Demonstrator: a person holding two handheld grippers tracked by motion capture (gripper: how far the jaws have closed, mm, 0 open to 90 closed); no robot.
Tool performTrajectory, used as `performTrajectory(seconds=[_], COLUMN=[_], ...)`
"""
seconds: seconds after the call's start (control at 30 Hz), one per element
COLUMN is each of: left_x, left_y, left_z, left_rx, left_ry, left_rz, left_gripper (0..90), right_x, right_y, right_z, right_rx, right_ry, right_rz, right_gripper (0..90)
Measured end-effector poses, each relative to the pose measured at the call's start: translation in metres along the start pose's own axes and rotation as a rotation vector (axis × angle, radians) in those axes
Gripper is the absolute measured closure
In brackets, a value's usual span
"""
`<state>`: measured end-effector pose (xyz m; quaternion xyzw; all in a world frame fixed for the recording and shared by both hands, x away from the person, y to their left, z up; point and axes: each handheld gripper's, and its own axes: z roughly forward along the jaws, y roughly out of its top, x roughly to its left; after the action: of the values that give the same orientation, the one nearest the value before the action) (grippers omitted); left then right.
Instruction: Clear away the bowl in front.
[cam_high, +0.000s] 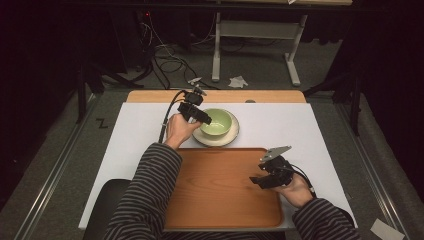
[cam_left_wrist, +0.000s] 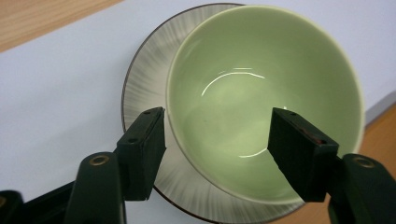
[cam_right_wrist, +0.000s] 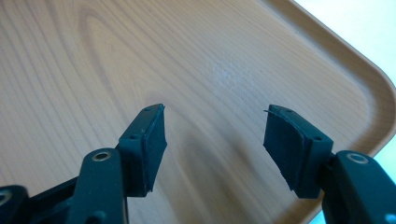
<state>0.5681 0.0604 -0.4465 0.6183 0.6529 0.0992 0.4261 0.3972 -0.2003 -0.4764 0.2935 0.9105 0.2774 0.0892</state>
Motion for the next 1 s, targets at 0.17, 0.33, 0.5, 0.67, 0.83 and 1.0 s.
performTrajectory(seconds=[0.17,0.33,0.5,0.67,0.83,1.0], left_x=[0.008,0.01,0.01,0.008,0.008,0.01], left_y=[0.002,0.002,-0.002,-0.002,-0.003,-0.002], left_z=[0.011,0.02,0.025,0.028,0.03,0.032], left_rx=[0.019,0.031,0.049,0.056,0.066,0.077], left_ry=[0.037,0.051,0.054,0.057,0.054,0.062], left_rz=[-0.04,-0.059,-0.059,-0.054,-0.056,-0.062], left_gripper=[42.6,47.9,53.8,60.1,65.4,69.6], right_x=[0.0,-0.001,0.0,-0.002,0.0,-0.002], right_y=[0.0,0.0,0.0,-0.001,0.0,0.0], right_z=[-0.001,0.001,0.0,-0.002,-0.001,-0.003], right_rx=[-0.003,0.006,0.006,-0.004,0.0,-0.017], right_ry=[0.002,0.009,0.005,0.006,0.003,0.004], right_rz=[0.003,0.001,-0.004,0.002,-0.005,0.006], right_gripper=[40.2,40.2,40.5,40.6,40.9,41.0])
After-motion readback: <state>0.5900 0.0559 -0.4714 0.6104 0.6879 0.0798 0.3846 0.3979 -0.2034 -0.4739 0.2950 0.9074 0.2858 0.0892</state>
